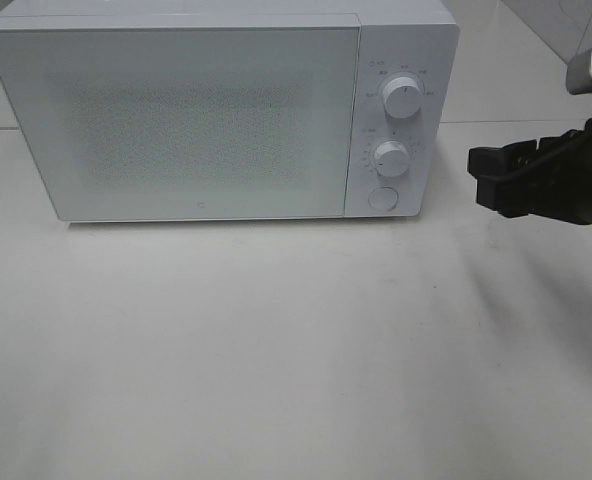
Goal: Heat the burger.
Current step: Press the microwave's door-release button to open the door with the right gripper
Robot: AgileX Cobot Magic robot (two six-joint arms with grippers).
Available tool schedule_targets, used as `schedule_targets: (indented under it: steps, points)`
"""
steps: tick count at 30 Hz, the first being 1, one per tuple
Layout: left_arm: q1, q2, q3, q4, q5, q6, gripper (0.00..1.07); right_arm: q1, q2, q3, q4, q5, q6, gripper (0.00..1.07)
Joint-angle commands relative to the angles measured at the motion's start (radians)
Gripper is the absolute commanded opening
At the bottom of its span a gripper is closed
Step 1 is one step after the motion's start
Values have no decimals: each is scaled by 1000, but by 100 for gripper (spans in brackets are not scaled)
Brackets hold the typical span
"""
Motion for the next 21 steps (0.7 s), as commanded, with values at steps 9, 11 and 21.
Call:
schedule_targets:
  steps: [9,11,21]
  points:
    - [2,-20,4,-6,-13,-1,100,125,210,46,307,-351,-143,73]
    - [2,-20,4,-6,-13,-1,100,189,246,46,393,-404,-190,73]
    - [2,-20,4,-6,-13,-1,100,475,475,41,702,-724,-233,73]
